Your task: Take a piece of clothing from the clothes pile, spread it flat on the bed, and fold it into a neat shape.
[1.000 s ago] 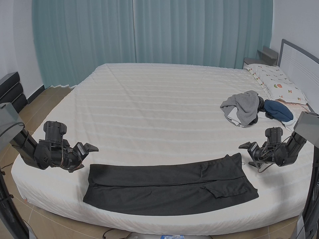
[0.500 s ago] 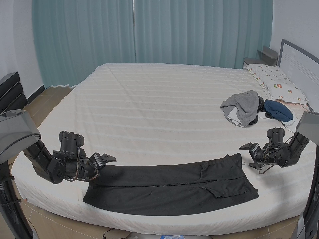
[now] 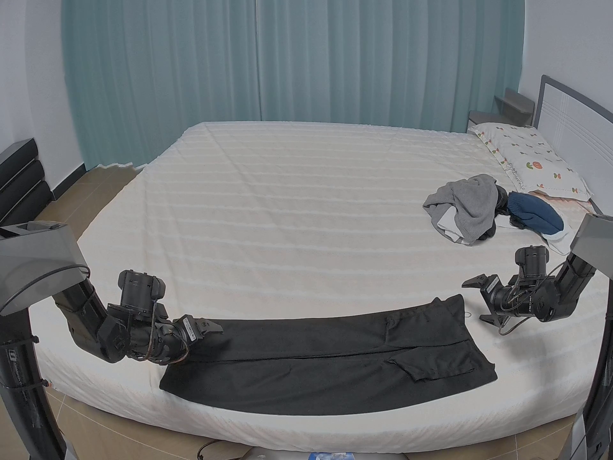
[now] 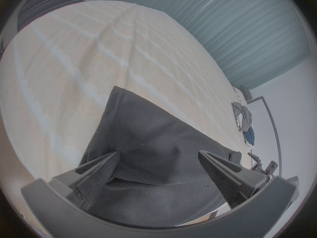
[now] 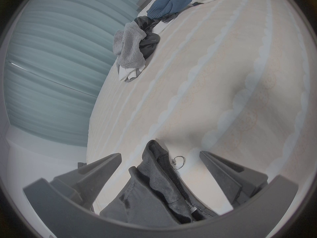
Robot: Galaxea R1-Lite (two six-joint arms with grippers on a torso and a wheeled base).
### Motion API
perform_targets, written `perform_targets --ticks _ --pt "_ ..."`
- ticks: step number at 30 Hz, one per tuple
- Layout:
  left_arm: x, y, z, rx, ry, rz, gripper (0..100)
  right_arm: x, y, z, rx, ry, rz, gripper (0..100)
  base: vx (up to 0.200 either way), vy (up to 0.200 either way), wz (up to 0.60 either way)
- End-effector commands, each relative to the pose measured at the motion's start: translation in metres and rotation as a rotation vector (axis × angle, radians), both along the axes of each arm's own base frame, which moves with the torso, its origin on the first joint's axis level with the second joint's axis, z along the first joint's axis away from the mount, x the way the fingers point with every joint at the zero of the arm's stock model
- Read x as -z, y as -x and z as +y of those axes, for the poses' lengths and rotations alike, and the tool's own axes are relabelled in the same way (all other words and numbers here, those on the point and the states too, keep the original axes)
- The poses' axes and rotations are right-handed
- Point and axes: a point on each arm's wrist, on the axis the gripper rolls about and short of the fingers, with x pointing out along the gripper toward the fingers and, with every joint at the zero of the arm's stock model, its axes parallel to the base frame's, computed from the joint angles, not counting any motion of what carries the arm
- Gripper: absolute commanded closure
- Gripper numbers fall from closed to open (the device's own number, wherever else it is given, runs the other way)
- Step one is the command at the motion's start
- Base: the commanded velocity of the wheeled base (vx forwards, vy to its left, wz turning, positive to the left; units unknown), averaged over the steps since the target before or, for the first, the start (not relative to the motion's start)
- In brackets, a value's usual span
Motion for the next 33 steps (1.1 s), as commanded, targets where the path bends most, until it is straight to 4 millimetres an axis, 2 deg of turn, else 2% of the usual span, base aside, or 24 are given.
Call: perform_targets --ticks 1,8,12,16,23,27,30,33 --pt "-0.003 0.003 0.011 -0.015 -0.014 -0.006 0 -0.001 0.0 -0.001 0.003 0.0 -0.001 0 0.0 0.0 0.0" --pt "-0.04 0.008 0.012 -0.013 0.0 -0.122 0 -0.008 0.002 -0.004 -0.019 -0.028 -0.025 0 0.0 0.0 0.0" --pt "-0.047 0.011 0.012 -0.009 0.002 -0.143 0 -0.009 0.004 -0.004 -0.027 -0.038 -0.022 0 0.0 0.0 0.0" --pt "-0.044 0.011 0.014 -0.015 0.005 -0.129 0 -0.01 0.009 -0.007 -0.052 -0.07 -0.023 0 0.0 0.0 0.0" --pt "-0.036 0.011 0.018 -0.027 0.002 -0.103 0 -0.008 0.011 -0.009 -0.066 -0.088 -0.014 0 -0.2 0.0 0.0" --pt "-0.032 0.01 0.019 -0.029 -0.001 -0.093 0 -0.007 0.012 -0.008 -0.068 -0.088 -0.011 0 0.0 0.0 0.0" --pt "-0.02 0.01 0.026 -0.02 -0.025 -0.063 0 -0.005 0.013 -0.008 -0.068 -0.091 -0.003 0 0.0 0.0 0.0" --pt "-0.016 0.009 0.029 0.003 -0.038 -0.063 0 -0.004 0.013 -0.008 -0.068 -0.092 0.0 0 0.0 0.0 0.0"
